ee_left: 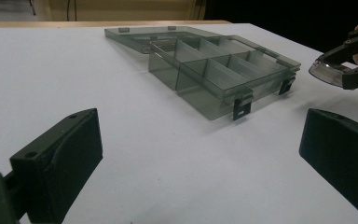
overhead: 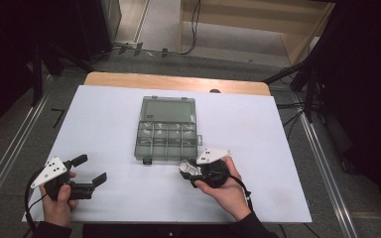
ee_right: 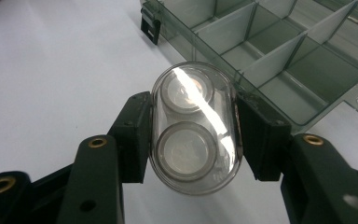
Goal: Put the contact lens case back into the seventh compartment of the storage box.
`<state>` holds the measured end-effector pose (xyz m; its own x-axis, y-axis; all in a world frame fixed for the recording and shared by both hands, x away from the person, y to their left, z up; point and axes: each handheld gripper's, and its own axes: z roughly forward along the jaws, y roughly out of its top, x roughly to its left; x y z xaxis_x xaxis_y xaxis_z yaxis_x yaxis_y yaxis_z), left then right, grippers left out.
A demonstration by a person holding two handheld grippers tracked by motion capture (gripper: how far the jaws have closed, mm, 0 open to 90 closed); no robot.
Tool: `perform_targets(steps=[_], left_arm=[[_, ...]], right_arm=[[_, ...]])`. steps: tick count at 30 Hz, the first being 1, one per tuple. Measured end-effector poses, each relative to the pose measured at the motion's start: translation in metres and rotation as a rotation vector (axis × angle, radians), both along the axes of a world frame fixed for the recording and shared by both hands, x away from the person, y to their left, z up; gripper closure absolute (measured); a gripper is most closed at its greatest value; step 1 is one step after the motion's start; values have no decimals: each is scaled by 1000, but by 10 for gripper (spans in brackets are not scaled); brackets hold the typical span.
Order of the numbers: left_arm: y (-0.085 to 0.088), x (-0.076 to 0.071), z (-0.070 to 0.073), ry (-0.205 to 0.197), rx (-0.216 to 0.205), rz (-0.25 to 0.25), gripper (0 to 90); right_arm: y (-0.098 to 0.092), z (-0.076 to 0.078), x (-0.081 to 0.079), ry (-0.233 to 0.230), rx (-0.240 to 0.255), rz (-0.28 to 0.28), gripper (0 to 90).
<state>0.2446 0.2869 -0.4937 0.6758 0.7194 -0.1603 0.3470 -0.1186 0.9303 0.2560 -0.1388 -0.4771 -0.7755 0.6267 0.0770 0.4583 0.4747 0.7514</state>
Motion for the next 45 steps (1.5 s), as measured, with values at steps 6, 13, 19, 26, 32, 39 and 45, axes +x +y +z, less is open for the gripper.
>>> perform_targets(steps=[6, 13, 19, 26, 32, 39, 45], left_arm=[[0, 0, 0, -3, 0, 0, 0], [0, 0, 0, -3, -1, 1, 0], [1, 0, 0, -2, -2, 0, 0], [1, 0, 0, -2, -5, 2, 0], [1, 0, 0, -2, -2, 0, 0], [1, -1, 0, -3, -3, 1, 0], [1, -1, 1, -5, 3, -2, 0]], right_arm=[[1, 3, 2, -3, 5, 0, 468], [4, 6, 5, -6, 3, 0, 468], [7, 8, 7, -7, 8, 2, 469], [8, 12, 10, -10, 12, 0, 468], [9, 14, 13, -11, 17, -4, 468], [10, 16, 15, -10, 20, -4, 468], [11, 18, 17, -15, 21, -6, 468]])
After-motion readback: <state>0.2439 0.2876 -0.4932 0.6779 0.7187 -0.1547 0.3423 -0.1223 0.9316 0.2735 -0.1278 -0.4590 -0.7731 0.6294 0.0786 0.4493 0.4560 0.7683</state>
